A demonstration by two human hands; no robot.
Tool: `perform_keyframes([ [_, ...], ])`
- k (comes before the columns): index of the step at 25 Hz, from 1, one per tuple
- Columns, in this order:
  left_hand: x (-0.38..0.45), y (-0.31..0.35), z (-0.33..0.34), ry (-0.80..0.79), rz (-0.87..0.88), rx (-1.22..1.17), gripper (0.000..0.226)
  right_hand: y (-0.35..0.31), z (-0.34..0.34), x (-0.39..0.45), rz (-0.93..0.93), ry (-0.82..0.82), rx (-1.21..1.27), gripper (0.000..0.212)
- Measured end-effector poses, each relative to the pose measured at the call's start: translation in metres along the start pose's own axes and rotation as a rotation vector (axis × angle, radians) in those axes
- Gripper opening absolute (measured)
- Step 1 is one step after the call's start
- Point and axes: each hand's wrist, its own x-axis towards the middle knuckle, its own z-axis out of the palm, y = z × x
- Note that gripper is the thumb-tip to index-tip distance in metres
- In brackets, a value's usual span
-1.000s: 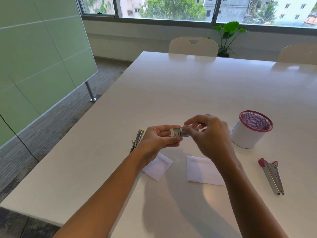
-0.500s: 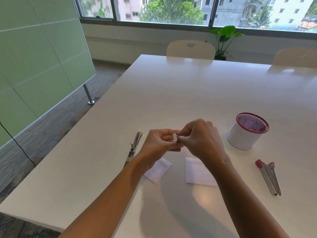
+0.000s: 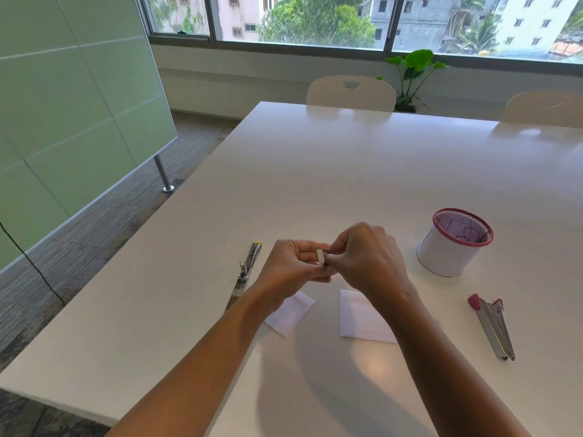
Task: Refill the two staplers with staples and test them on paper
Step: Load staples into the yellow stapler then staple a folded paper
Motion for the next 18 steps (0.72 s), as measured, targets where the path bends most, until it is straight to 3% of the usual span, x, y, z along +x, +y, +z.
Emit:
perform_keyframes([
  [7, 0.000, 0.002, 0.003, -0.024, -0.009, -0.002, 0.031, 0.004, -0.007, -0.002, 0.063, -0.086, 0.114, 0.016],
  [13, 0.000, 0.003, 0.005, -0.046, -0.026, -0.005, 0.037, 0.022, -0.012, 0.006, 0.146, -0.167, 0.532, 0.008],
  [16, 0.003, 0.002, 0.005, -0.048, -0.040, -0.010, 0.036, 0.037, -0.013, 0.010, 0.193, -0.056, 0.737, 0.005],
  [18, 0.006, 0.001, 0.004, -0.049, -0.053, -0.025, 0.035, 0.046, -0.011, 0.011, 0.215, 0.088, 0.697, 0.006],
])
